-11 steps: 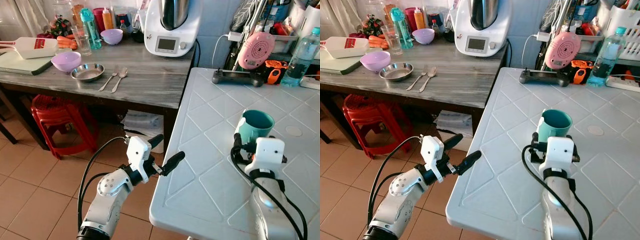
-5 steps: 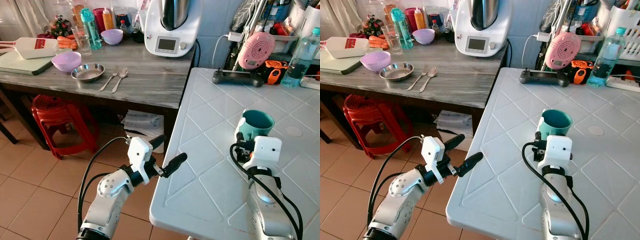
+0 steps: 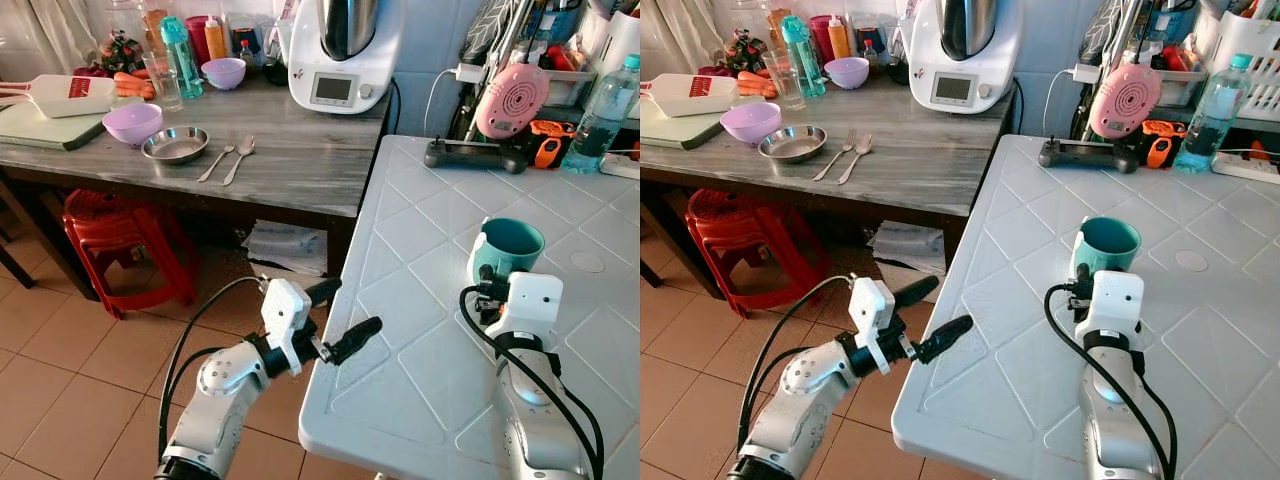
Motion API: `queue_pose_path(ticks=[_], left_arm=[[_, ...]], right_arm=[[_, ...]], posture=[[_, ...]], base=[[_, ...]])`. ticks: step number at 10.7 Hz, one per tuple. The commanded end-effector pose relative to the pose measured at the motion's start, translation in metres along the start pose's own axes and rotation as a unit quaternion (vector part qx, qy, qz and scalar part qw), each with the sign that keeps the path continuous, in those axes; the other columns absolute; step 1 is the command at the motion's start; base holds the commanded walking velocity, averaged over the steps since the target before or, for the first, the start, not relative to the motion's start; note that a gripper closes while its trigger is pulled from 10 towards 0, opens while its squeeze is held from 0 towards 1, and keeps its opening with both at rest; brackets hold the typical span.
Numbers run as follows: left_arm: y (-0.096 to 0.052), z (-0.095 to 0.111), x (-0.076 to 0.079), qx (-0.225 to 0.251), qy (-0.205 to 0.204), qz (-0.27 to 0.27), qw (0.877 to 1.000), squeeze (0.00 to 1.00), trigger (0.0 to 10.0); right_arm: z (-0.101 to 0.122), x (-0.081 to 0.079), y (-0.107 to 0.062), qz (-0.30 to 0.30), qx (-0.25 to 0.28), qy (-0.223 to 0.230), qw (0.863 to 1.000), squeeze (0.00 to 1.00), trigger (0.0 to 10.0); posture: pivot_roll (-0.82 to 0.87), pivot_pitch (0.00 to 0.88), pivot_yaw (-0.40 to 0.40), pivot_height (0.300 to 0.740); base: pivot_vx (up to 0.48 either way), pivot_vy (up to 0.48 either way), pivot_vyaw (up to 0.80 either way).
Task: Setting the table
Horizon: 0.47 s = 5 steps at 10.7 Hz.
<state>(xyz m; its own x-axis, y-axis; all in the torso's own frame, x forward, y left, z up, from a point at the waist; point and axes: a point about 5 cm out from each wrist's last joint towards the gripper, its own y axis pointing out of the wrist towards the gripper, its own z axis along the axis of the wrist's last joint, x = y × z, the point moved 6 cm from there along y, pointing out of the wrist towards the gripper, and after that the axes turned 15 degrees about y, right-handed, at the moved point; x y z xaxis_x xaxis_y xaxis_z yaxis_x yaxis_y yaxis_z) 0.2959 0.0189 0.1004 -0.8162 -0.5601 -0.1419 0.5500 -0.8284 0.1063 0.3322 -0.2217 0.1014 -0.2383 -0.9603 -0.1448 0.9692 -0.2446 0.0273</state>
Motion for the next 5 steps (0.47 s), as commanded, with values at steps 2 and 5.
queue_pose_path(ticks=[2,5], left_arm=[[-0.0011,-0.0019,0.0024,-0.004,-0.008,-0.011,1.000,0.00,10.0],[-0.0018,-0.0016,0.0052,-0.004,-0.008,-0.015,1.000,0.00,10.0]], right_arm=[[0.0045,0.0021,0.0023,-0.005,0.010,0.001,1.000,0.00,0.0],[0.0056,0.0047,0.0023,-0.009,0.012,0.003,1.000,0.00,0.3]], posture=[[-0.07,0.000,0.037,0.740],[-0.07,0.000,0.034,0.740]], base=[[0.000,0.000,0.00],[0.000,0.000,0.00]])
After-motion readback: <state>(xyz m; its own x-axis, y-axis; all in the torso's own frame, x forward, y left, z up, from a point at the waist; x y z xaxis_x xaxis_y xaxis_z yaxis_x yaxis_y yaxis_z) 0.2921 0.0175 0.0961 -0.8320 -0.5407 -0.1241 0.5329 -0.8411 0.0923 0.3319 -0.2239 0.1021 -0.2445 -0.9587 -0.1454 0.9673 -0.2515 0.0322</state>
